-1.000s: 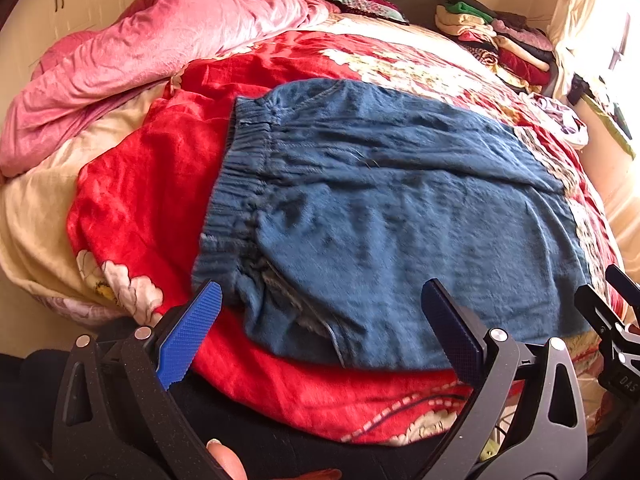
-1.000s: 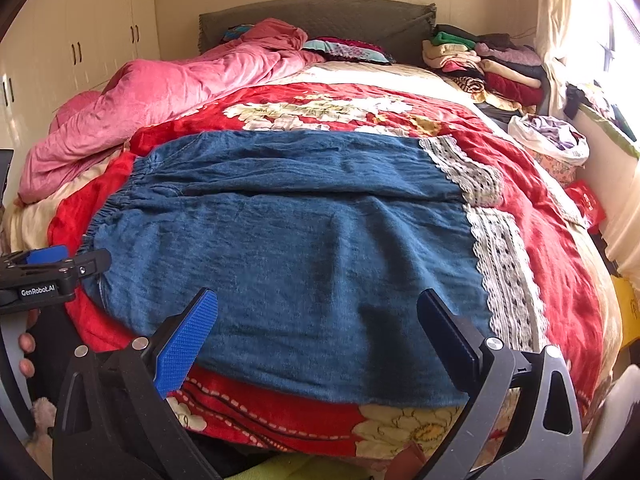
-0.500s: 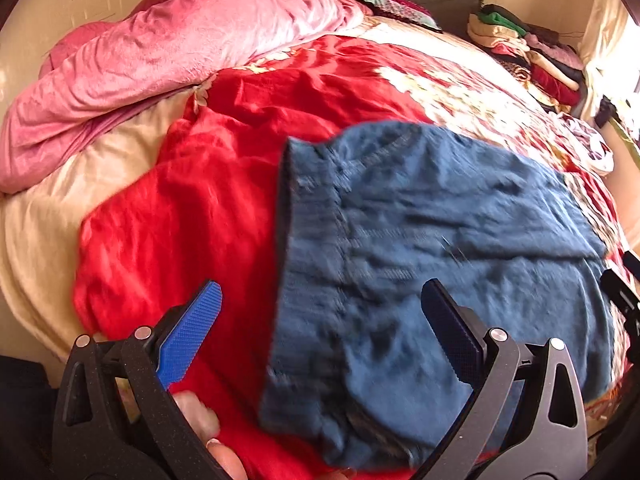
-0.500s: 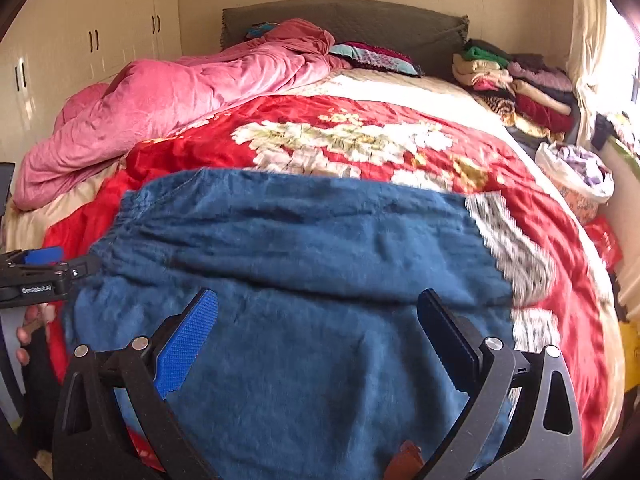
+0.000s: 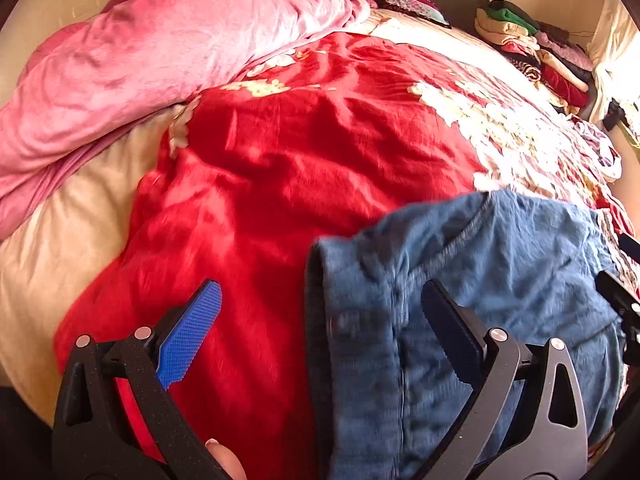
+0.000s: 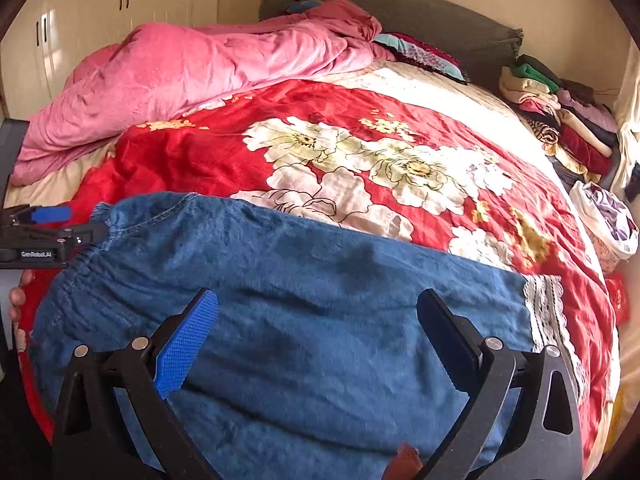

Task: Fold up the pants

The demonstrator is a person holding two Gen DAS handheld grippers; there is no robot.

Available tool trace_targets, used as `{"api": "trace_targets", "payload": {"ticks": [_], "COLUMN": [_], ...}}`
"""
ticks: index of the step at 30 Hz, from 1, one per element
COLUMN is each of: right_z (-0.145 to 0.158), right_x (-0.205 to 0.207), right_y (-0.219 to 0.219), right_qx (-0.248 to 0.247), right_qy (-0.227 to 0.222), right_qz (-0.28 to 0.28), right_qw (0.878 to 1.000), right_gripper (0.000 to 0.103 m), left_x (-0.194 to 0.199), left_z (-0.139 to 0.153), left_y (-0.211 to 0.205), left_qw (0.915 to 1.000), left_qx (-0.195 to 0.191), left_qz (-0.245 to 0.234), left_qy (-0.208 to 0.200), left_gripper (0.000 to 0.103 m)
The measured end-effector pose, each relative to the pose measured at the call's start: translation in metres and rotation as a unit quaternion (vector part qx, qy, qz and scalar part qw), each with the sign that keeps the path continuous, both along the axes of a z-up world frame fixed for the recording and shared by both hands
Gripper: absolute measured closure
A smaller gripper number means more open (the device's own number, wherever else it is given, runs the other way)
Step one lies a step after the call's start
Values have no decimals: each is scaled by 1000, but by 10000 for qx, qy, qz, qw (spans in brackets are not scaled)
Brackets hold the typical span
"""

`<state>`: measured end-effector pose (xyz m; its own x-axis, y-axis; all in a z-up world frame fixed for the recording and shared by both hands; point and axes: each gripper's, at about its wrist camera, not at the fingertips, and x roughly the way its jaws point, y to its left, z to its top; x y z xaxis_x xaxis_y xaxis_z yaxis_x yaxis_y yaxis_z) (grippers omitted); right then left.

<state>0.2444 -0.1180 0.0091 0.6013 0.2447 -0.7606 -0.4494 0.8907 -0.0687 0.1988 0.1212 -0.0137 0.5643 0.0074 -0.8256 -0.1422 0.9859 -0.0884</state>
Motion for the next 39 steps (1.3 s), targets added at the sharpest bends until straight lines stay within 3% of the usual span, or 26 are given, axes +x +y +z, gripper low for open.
{"api": "trace_targets", "payload": {"ticks": [8, 10, 11, 13, 16, 20, 21, 23, 26, 27, 28, 31, 34, 39], "right_z": [-20, -25, -27, -31, -37, -41, -42, -45, -46, -45, -44, -40, -29, 6], "right_x": [46, 55, 59, 68, 78, 81, 81, 78, 72, 69, 67, 50, 33, -4], "right_y": [30, 36, 39, 46, 55, 67, 70, 75, 79, 78, 77, 80, 73, 48], "right_qx": [-256, -291, -320, -403, -489, -527, -508, -451, -405, -259, -148, -152, -60, 353], "right_qy": [351, 440, 461, 514, 606, 530, 546, 601, 502, 548, 606, 438, 262, -156], "right_qz": [417, 521, 580, 732, 1040, 1473, 1600, 1824, 2016, 2096, 2177, 2404, 2332, 2160], "right_qw": [9982, 9972, 9967, 9952, 9915, 9863, 9843, 9803, 9773, 9759, 9740, 9696, 9720, 9756], "right_gripper": [4, 4, 4, 4, 4, 6, 9, 26, 37, 45, 61, 84, 92, 93], "left_x": [29, 32, 32, 31, 21, 8, 6, 0, -3, -4, -5, -6, -9, -28], "left_z": [-16, -19, -21, -20, -10, 4, 8, 15, 22, 23, 24, 25, 25, 34], "left_y": [-4, -6, -7, -8, -9, -9, -10, -9, -11, -12, -13, -14, -12, -13], "left_qw": [9992, 9986, 9975, 9972, 9964, 9949, 9945, 9936, 9925, 9923, 9922, 9921, 9920, 9890], "left_qx": [1, 10, -166, -129, -59, -100, -110, -200, -206, -201, -201, -176, -169, -189], "left_qz": [-342, -477, -646, -712, -850, -950, -963, -995, -1039, -1049, -1047, -1041, -1024, -1160], "left_qy": [212, 241, 245, 185, -45, -332, -397, -501, -606, -625, -645, -679, -723, -902], "left_gripper": [13, 48, 57, 67, 74, 77, 77, 77, 77, 77, 77, 77, 77, 77]}}
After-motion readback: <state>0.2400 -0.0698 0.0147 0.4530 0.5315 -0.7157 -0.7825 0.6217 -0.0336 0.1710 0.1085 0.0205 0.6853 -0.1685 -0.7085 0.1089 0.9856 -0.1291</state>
